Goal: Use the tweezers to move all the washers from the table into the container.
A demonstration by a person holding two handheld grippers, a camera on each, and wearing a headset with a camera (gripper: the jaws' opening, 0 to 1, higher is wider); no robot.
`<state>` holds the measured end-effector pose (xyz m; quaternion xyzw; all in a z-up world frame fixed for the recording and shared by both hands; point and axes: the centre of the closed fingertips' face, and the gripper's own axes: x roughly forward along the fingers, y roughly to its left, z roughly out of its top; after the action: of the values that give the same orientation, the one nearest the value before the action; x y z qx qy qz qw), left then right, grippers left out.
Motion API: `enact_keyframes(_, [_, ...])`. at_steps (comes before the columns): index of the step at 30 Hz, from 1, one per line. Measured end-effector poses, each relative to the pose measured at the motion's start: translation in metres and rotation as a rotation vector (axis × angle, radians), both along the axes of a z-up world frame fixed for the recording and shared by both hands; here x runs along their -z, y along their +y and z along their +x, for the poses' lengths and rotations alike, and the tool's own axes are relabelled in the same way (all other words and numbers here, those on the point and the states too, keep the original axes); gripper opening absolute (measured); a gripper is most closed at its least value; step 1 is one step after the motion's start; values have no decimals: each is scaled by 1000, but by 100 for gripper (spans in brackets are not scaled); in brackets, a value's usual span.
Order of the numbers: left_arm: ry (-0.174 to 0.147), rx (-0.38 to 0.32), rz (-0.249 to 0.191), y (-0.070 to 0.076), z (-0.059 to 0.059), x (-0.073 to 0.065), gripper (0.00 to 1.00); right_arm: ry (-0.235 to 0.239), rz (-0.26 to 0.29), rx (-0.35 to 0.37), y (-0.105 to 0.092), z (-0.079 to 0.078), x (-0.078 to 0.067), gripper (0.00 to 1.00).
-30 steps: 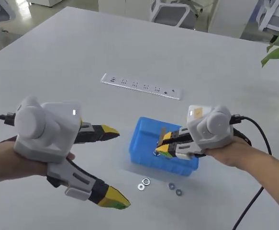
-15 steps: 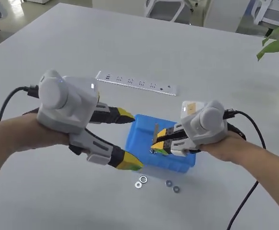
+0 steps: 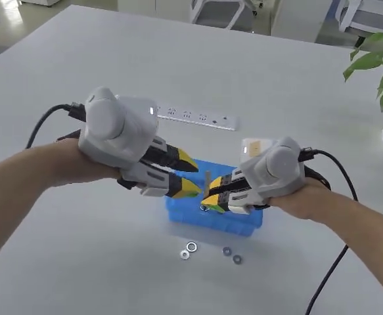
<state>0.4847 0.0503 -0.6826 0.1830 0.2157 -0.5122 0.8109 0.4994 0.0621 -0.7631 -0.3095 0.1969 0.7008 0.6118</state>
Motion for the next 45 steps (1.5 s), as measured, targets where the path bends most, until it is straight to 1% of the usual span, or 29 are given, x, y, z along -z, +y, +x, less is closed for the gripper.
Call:
enact_keyframes(4, [0,15,-7,-5,2,-1,20,-5,-2,-4,-1,0,1,9])
enact_keyframes(8, [-5,25,5,-8,6,1,16,-6,-2,-7,-1,-1,0,9])
enact_keyframes(12, [-8,34,4,-11,10,1,13,-8,-2,-10,-1,-1,0,9])
enact_keyframes(15, [-8,47,11,-13,10,2,9,-11,-4,-14,-1,-1,0,9])
enact_keyframes(19, [-1,63,14,-16,9,3,6,-14,-6,-18,-2,-2,0,9])
enact_keyframes(23, [-9,73,17,-18,9,3,6,-19,-6,-18,-3,-1,1,10])
enact_keyframes(28, [-15,75,23,-19,9,2,6,-47,-8,-18,-4,1,-1,14])
enact_keyframes(29, [-14,75,23,-19,9,2,5,-51,0,-5,-5,3,-3,15])
enact_keyframes(31, [-16,78,28,-20,9,2,5,-41,16,10,-6,5,-7,16])
enact_keyframes(34, [-16,79,32,-21,10,2,5,-41,10,27,-10,5,-11,17])
enact_keyframes(35, [-14,80,32,-21,10,2,5,-17,18,51,-12,6,-14,19])
enact_keyframes(37, [-8,78,30,-22,9,2,5,-4,30,70,-14,6,-19,22])
enact_keyframes(39, [10,69,20,-24,9,3,5,-14,32,80,-17,7,-24,23])
enact_keyframes(41, [3,73,27,-25,8,3,5,-14,35,90,-20,8,-27,24])
enact_keyframes(45, [-1,70,35,-24,9,3,5,-17,32,112,-28,9,-32,28])
